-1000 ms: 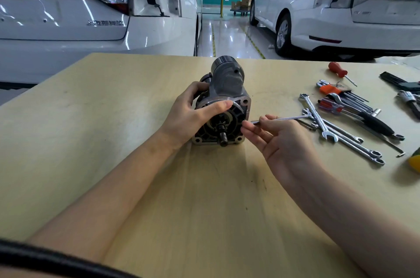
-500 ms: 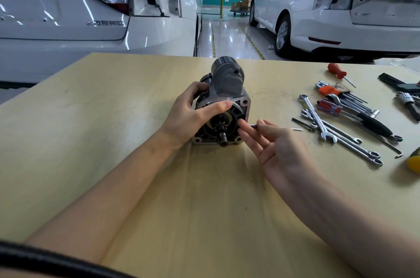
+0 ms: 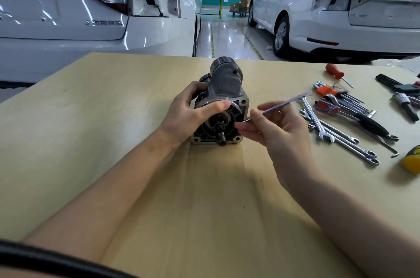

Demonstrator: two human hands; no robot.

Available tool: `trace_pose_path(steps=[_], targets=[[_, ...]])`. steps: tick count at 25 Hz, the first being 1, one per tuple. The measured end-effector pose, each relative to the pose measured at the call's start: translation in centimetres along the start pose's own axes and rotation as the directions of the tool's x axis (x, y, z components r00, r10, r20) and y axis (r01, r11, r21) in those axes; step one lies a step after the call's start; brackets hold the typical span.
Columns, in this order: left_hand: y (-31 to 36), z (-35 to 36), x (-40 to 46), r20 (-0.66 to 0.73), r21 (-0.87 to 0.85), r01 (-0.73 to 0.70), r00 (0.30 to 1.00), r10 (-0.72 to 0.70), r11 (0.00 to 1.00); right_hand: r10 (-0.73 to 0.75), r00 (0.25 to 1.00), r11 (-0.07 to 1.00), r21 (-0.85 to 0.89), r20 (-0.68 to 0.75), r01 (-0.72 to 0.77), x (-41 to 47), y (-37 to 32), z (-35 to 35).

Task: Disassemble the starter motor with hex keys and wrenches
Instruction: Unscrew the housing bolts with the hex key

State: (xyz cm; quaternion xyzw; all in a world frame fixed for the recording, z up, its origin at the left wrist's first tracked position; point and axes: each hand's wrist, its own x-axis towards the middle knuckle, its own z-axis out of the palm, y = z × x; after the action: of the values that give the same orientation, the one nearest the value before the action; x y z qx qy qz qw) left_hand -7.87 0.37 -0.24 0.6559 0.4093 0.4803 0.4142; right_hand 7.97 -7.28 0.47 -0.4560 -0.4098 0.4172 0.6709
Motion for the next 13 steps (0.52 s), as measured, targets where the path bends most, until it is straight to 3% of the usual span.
trace_pose_path(steps=[3, 8, 11, 13], targets=[[0.1, 0.0, -0.1, 0.017, 0.013, 0.006, 1.000, -0.006, 1.000, -0.252, 0.961, 0.902, -0.331, 0.115, 0.276, 0.5, 0.2, 0.0], [0.5, 0.0, 0.0, 0.058, -0.283, 0.148, 0.989, -0.137, 0.948, -0.582, 0.720, 0.443, -0.596, 0.377, 0.670, 1.3, 1.1, 0.0], [0.4, -0.8, 0.2, 0.088, -0.513, 0.248, 0.967, -0.237, 0.821, -0.580, 0.546, 0.136, -0.590, 0.604, 0.796, 1.4, 1.3, 0.1], [0.2, -1.6, 0.5, 0.140, -0.609, 0.297, 0.953, -0.269, 0.736, -0.544, 0.485, 0.017, -0.569, 0.685, 0.822, 1.5, 1.6, 0.4]])
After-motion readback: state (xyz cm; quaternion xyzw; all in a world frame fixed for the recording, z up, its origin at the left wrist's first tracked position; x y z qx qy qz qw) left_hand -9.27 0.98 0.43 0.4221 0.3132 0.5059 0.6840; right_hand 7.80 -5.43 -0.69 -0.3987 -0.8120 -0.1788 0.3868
